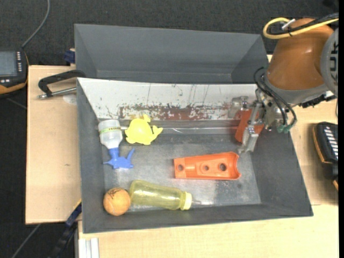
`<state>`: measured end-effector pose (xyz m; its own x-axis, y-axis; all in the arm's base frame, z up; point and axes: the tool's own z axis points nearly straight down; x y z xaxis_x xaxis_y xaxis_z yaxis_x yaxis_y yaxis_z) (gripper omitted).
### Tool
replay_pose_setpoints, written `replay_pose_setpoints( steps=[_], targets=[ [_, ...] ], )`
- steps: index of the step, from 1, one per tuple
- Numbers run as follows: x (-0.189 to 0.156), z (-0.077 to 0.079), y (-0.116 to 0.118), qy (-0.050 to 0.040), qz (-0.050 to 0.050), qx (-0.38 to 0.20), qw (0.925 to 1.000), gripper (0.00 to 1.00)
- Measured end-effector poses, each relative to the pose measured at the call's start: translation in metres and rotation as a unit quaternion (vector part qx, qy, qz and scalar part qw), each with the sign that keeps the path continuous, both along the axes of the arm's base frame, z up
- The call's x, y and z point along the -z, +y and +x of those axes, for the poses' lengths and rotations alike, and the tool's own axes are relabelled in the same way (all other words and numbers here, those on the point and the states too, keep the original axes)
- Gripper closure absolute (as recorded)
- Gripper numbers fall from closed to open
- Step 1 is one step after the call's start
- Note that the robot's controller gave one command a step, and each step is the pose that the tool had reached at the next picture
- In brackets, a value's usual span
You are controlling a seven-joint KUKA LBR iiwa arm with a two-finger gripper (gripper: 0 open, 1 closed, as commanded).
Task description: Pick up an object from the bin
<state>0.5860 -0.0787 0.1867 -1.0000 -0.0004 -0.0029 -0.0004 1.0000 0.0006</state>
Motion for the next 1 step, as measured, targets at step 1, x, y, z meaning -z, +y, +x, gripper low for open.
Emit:
replay_pose_setpoints(
  steps=[1],
  targets=[
    [0.0641, -0.0267, 0.0243, -0.0003, 0.0, -0.019, 0.9998, 0.0]
  ],
)
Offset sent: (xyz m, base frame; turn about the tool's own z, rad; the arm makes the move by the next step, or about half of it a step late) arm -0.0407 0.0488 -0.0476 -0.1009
